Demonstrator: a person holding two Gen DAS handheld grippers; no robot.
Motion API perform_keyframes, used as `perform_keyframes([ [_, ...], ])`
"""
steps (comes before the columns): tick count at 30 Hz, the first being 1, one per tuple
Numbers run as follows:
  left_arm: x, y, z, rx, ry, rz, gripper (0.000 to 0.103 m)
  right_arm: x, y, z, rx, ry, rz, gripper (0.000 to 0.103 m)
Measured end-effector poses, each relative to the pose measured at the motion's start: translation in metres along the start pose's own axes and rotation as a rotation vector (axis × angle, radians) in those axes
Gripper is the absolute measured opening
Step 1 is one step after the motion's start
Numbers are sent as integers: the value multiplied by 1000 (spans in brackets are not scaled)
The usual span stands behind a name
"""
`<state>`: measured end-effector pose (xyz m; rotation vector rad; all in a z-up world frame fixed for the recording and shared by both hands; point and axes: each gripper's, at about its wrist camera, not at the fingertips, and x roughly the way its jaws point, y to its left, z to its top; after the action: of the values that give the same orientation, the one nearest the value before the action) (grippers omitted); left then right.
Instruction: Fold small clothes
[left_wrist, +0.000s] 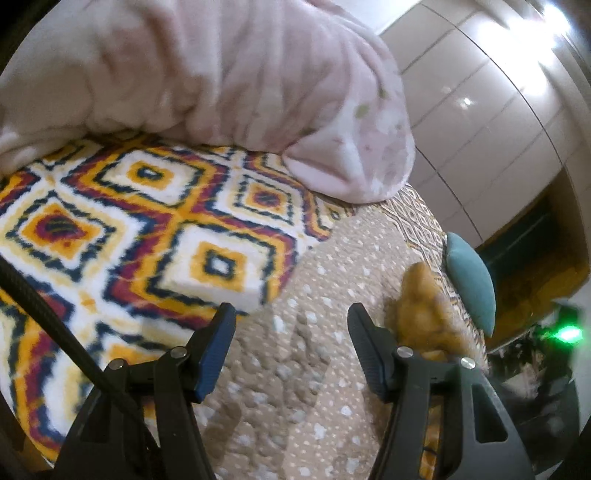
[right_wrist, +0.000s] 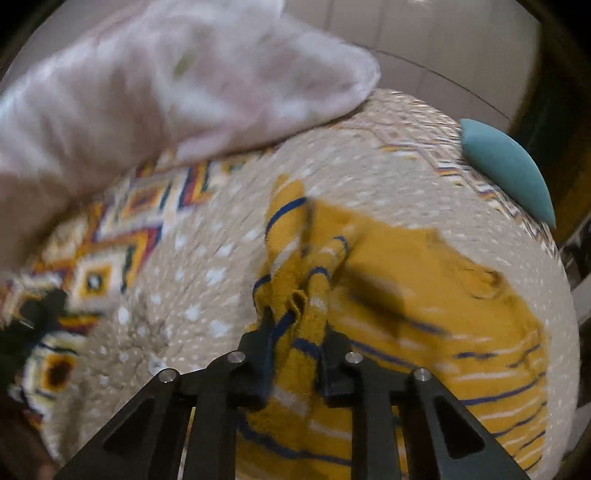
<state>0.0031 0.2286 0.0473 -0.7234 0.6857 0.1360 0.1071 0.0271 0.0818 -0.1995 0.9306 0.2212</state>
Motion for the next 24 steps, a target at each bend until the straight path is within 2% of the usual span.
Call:
perform_keyframes([
  [3, -3, -25, -17, 75, -9, -5, 62, -49, -80, -7, 130, -86, 34, 19],
  [5, -4, -48, -33, 138, 3, -17, 62, -81, -149, -30, 251, -135, 48, 19],
  [7, -5, -70, -50, 191, 32, -51, 62, -106, -214, -58, 361, -159, 22, 19],
  [9, -6, -97, -71, 260, 67, -89, 63, -109, -274, -93, 462, -133, -20, 20],
  [10, -5, -111, -81, 296, 89, -101, 64, -98, -304, -116, 516, -88, -40, 20],
  [12, -1, -142, -102, 377, 144, -124, 64, -69, -340, -145, 593, 9, 6, 22],
  [13, 0, -156, -111, 410, 169, -131, 64, -61, -351, -157, 629, 28, 41, 27],
  [14, 0, -171, -120, 440, 192, -145, 64, -59, -364, -169, 680, 9, 85, 35],
  [17, -8, -202, -138, 505, 218, -172, 66, -77, -384, -188, 760, -85, 176, 43],
  [21, -15, -238, -157, 585, 215, -177, 71, -113, -392, -193, 722, -172, 129, 46],
  [22, -14, -246, -161, 600, 215, -177, 71, -124, -391, -194, 712, -203, 144, 46],
  [24, -9, -262, -171, 627, 222, -174, 71, -136, -390, -197, 694, -232, 194, 55],
])
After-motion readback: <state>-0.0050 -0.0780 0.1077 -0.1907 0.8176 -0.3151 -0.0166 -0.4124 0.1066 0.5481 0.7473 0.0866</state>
